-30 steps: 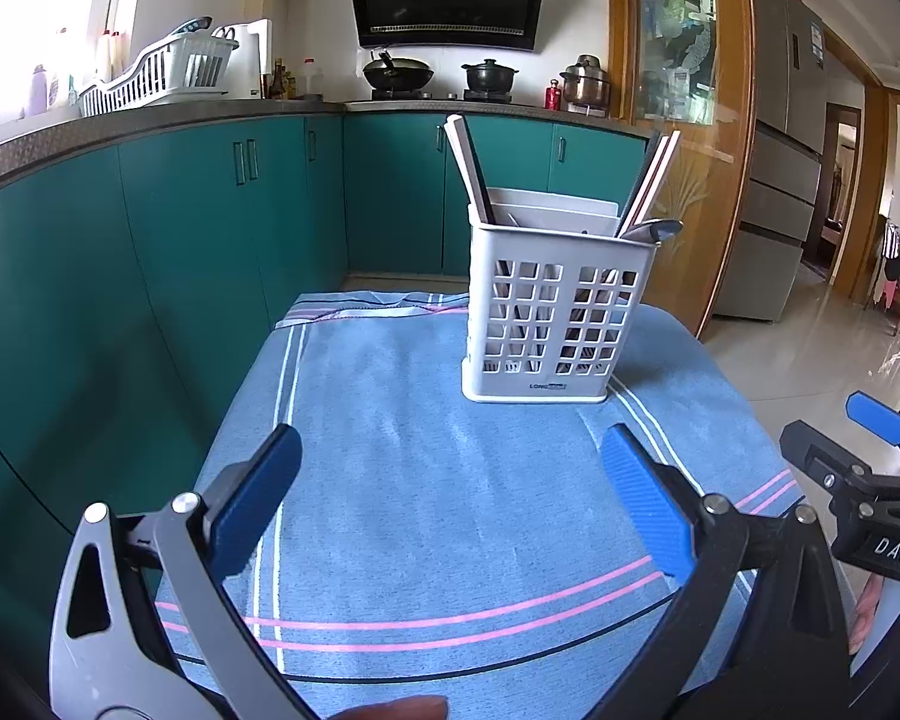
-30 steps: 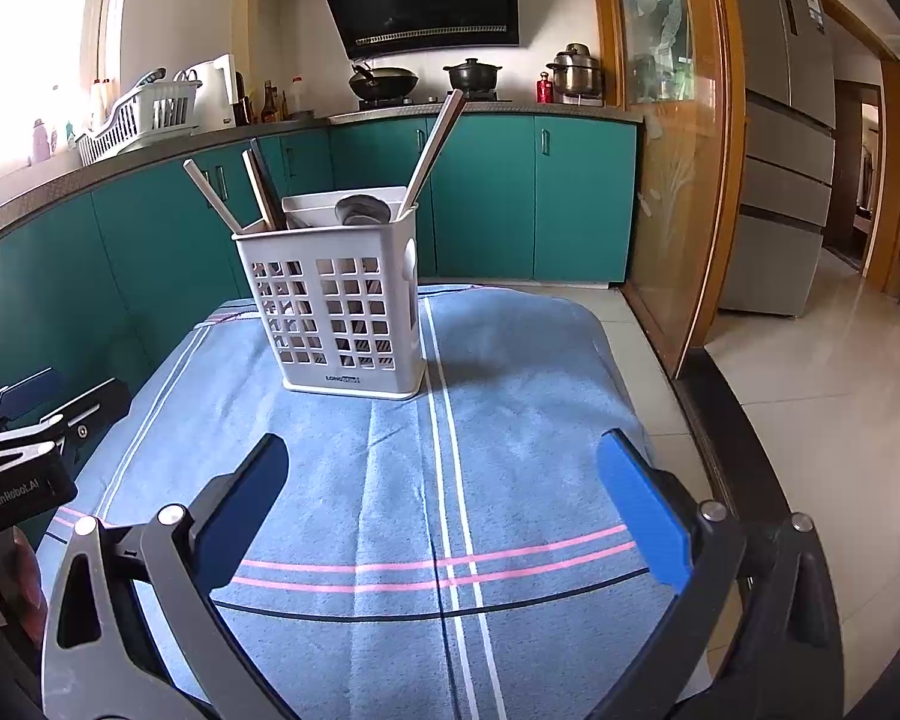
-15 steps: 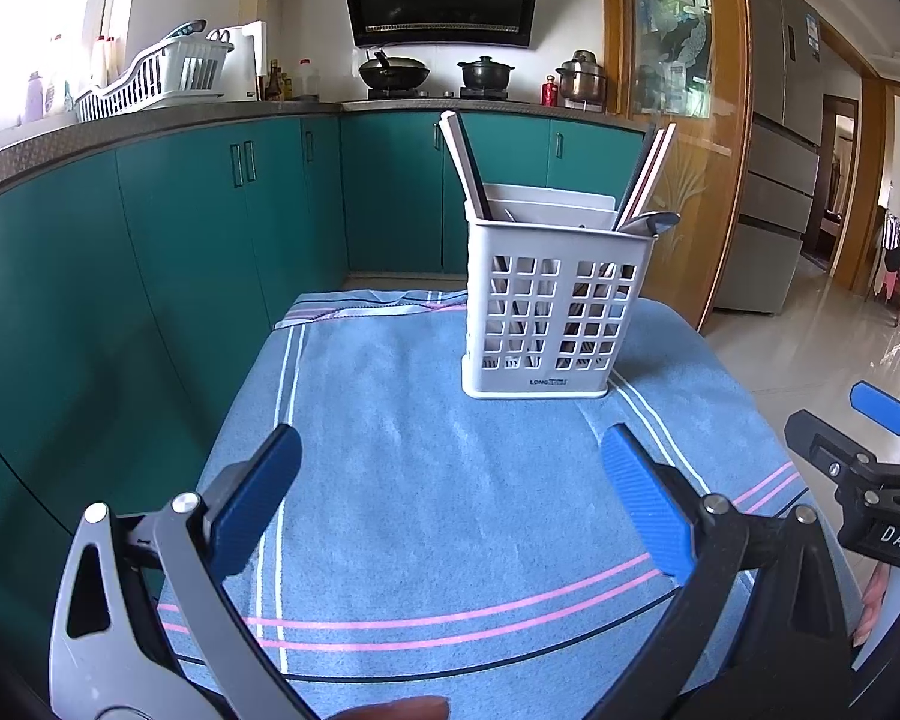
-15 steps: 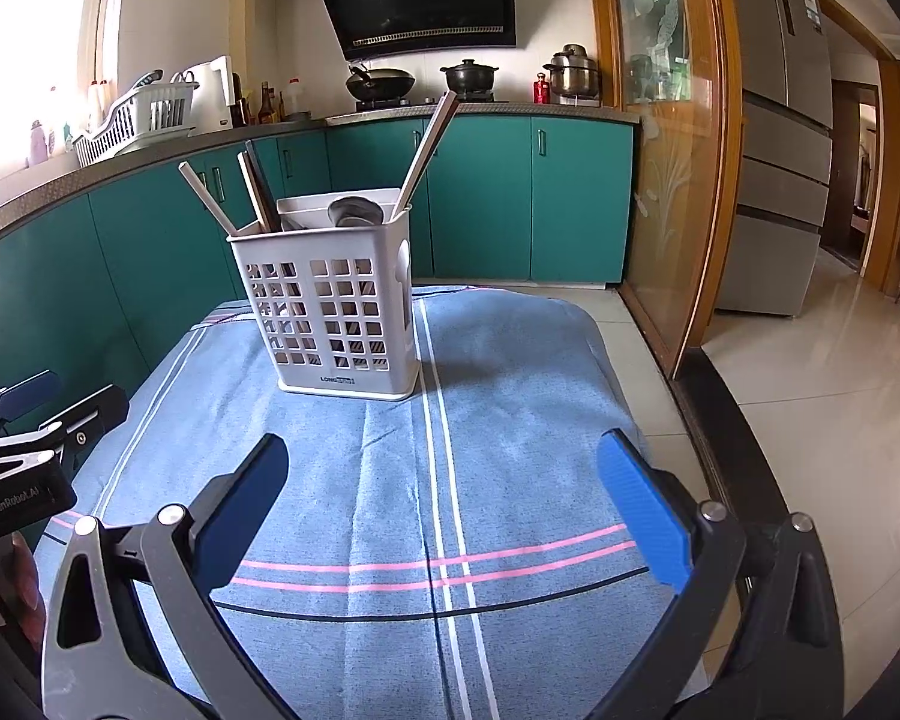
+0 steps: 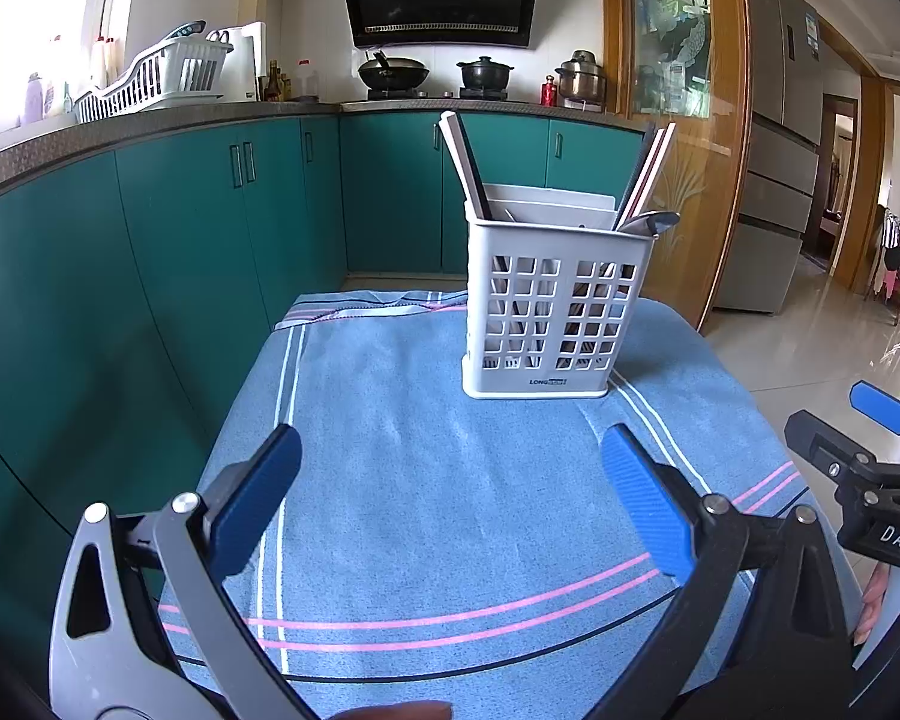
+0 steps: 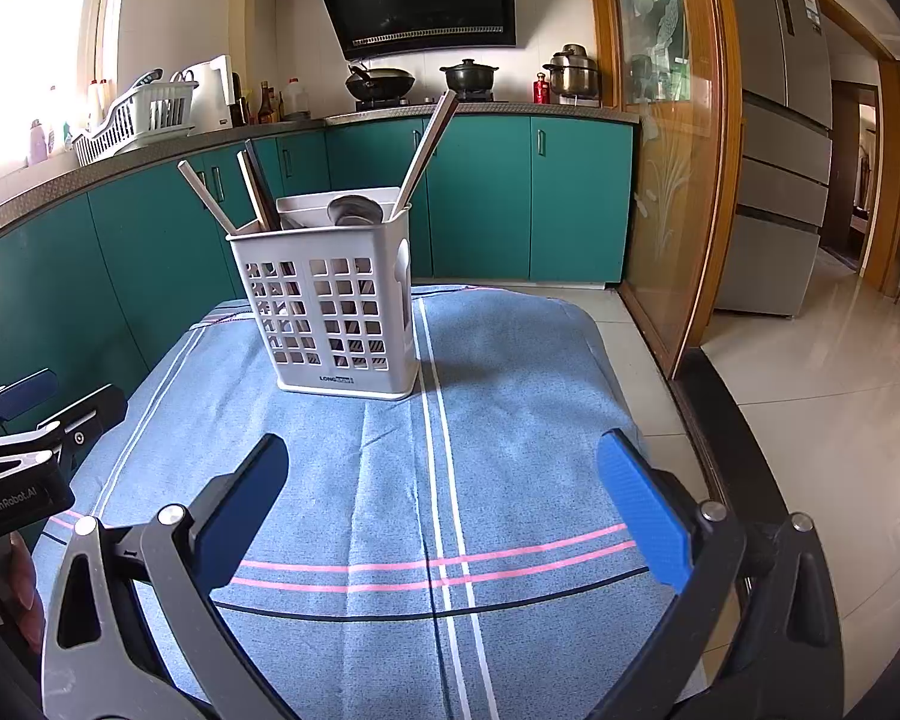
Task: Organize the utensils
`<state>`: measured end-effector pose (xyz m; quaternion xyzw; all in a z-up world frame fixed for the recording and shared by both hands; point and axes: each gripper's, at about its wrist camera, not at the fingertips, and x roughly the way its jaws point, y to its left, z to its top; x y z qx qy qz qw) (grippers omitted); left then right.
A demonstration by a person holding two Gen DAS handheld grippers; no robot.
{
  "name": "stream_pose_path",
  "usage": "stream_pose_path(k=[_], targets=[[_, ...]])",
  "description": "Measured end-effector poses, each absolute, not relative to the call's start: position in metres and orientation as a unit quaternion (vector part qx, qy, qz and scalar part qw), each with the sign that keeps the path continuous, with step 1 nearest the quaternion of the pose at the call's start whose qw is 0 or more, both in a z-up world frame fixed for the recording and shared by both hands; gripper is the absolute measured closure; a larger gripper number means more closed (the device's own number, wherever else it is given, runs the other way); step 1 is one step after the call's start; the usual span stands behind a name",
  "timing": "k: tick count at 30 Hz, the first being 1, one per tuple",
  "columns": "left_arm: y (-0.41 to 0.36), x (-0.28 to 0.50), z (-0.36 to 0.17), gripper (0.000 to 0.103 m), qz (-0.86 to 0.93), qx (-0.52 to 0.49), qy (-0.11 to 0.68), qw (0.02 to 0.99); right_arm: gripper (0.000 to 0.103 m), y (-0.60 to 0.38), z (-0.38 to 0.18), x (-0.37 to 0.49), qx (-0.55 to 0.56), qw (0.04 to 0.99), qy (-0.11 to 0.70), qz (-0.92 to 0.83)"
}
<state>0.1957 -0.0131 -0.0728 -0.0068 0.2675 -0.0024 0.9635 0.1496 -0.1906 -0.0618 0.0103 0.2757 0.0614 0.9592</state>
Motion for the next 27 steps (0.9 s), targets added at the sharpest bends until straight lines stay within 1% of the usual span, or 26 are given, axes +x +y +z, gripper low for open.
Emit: stream_pose_path(k=[27], targets=[[-0.0134,0.1958,-0.0753,0.004,-0.004,-0.009,0.271,0.963,0.003,-0.1889,-0.0627,0.1496,0.008,0.959,0.276,0.060]])
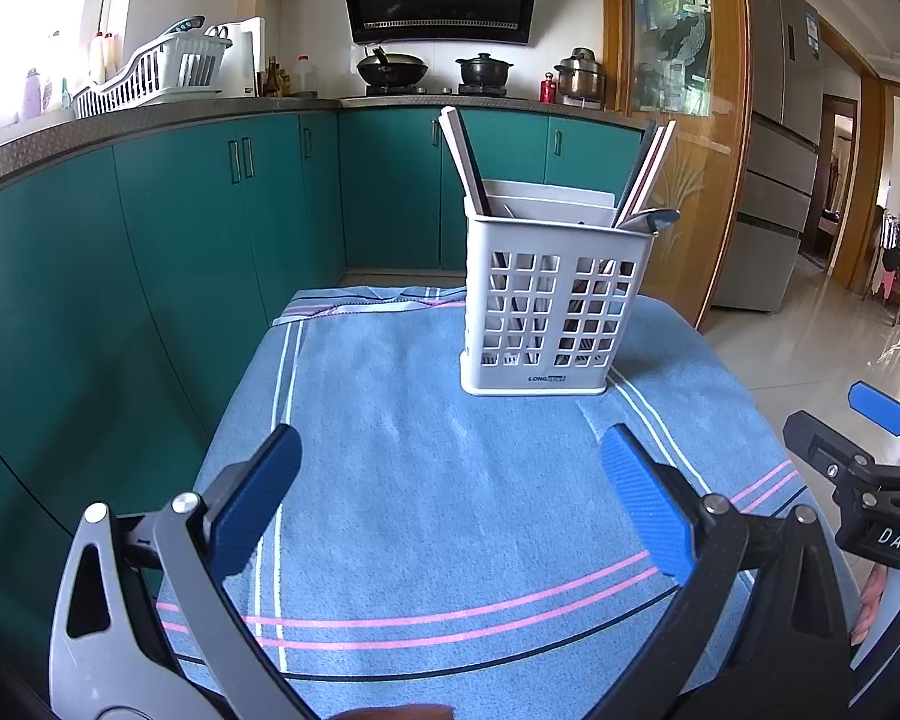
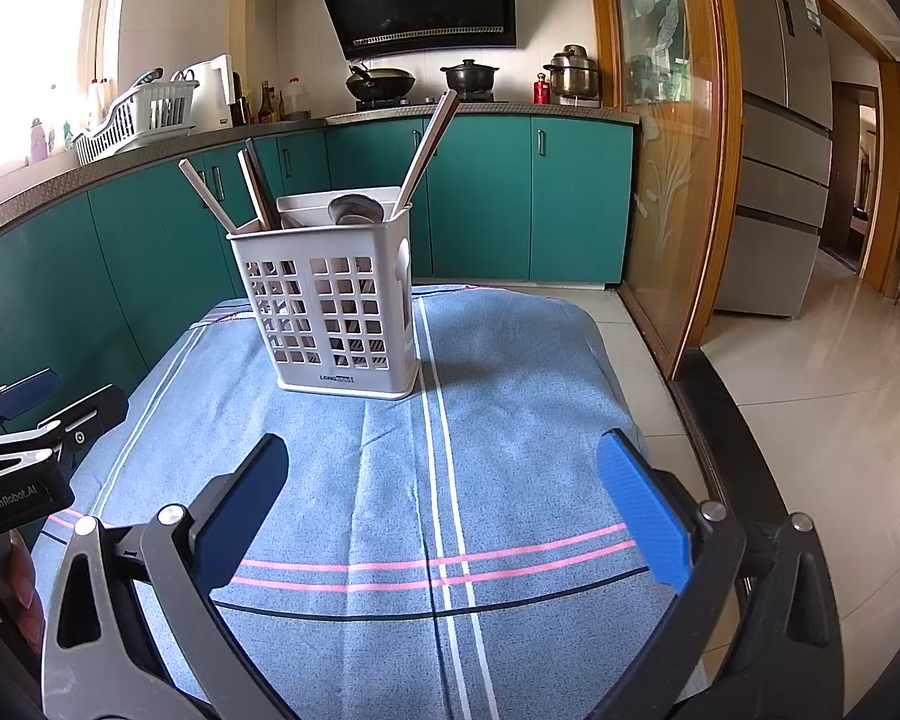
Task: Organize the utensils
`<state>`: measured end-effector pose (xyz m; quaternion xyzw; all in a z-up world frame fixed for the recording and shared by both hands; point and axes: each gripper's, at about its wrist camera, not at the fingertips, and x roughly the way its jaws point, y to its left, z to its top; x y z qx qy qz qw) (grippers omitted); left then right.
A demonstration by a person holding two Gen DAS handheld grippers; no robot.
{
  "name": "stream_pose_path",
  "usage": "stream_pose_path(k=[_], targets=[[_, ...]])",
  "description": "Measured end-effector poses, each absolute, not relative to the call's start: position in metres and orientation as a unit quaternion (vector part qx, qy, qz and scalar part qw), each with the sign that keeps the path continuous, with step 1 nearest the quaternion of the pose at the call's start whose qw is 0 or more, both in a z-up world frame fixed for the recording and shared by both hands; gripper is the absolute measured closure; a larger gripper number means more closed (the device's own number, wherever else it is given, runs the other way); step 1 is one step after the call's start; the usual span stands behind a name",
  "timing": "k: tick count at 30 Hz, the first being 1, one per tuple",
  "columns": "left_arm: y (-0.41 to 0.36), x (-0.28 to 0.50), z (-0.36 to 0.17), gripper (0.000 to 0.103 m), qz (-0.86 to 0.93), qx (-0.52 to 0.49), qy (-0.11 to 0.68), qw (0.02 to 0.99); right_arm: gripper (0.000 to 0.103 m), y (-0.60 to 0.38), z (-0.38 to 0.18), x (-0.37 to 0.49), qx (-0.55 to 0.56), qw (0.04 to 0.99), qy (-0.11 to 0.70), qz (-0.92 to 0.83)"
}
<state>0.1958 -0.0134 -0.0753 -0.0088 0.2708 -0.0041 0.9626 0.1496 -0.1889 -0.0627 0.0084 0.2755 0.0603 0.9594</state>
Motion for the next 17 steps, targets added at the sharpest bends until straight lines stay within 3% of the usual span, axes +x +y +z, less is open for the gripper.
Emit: stream_pose_path(k=[17], targets=[[-0.0083,0.1996,-0.0791,0.004,-0.004,-0.021,0.289,0.957,0.003,-0.1886,-0.0661,0.1520,0.008,0.959,0.278,0.057]])
